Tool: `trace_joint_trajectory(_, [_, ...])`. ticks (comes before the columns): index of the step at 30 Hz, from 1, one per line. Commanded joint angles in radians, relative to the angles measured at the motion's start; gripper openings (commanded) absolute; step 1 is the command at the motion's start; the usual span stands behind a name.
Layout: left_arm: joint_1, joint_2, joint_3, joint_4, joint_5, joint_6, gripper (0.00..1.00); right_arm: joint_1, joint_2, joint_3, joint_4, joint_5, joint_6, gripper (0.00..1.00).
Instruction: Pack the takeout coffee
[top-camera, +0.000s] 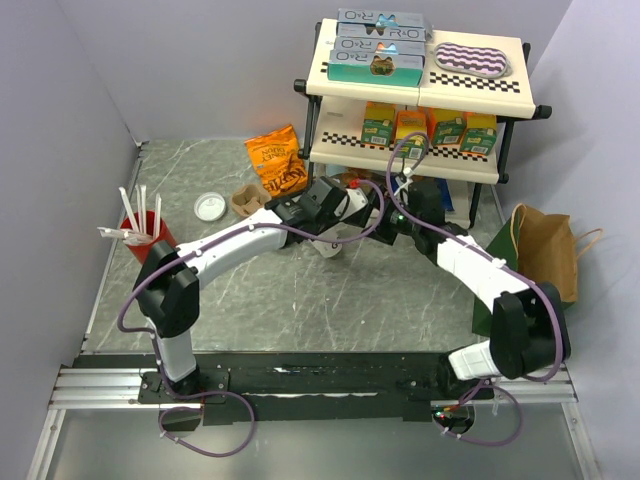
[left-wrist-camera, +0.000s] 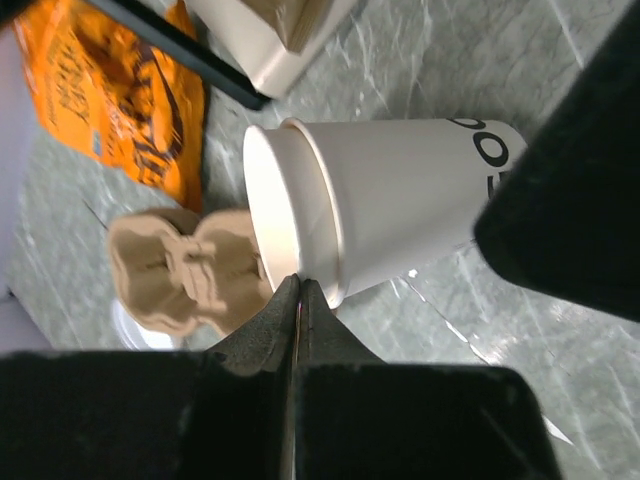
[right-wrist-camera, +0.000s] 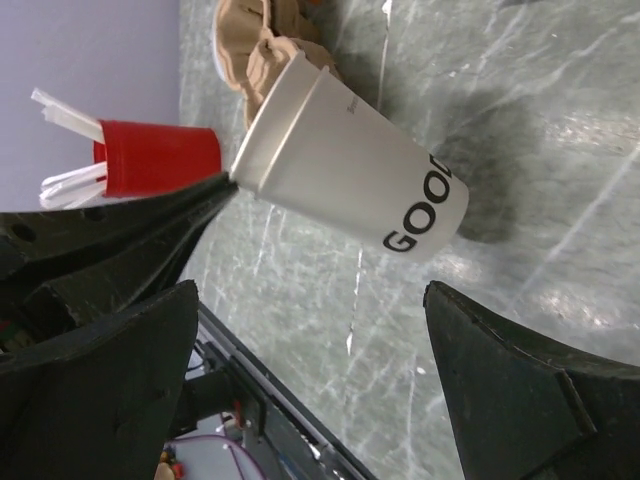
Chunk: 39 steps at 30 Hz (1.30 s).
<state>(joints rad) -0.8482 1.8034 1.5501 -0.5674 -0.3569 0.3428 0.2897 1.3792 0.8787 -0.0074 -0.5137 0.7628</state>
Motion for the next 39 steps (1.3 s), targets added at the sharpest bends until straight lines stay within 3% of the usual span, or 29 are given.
trace_joint_trajectory(1, [-0.011, -0.001, 0.073, -0.014, 0.041, -0.094, 0.01, 0.034, 0.058, 0.055, 0.069, -0.016, 0.062, 0.99])
trace_joint_trajectory(7, [0.011, -0.032, 0.061, -0.045, 0.056, -0.166, 0.01, 0.019, 0.092, 0.051, 0.070, -0.045, 0.127, 0.98])
trace_joint_trajectory(13, [0.087, -0.064, 0.002, -0.067, 0.094, -0.249, 0.01, -0.049, -0.017, -0.090, 0.285, -0.138, 0.129, 0.99])
trace_joint_trajectory(17, [0.132, -0.068, 0.024, -0.083, 0.139, -0.335, 0.01, -0.002, 0.017, -0.061, 0.256, -0.112, 0.063, 0.99])
trace_joint_trajectory(21, [0.135, -0.061, 0.056, -0.088, 0.153, -0.337, 0.01, 0.097, 0.086, 0.081, 0.100, 0.073, -0.034, 0.98])
trace_joint_trajectory(25, [0.143, -0.049, 0.084, -0.098, 0.170, -0.390, 0.01, 0.163, 0.133, 0.155, 0.050, 0.113, -0.007, 0.99])
trace_joint_trajectory(33, [0.215, -0.070, 0.105, -0.137, 0.291, -0.482, 0.01, 0.167, 0.196, 0.241, -0.075, 0.164, 0.036, 0.99])
trace_joint_trajectory(39, [0.256, -0.078, 0.097, -0.143, 0.398, -0.518, 0.01, 0.167, 0.213, 0.235, -0.057, 0.153, 0.066, 0.98])
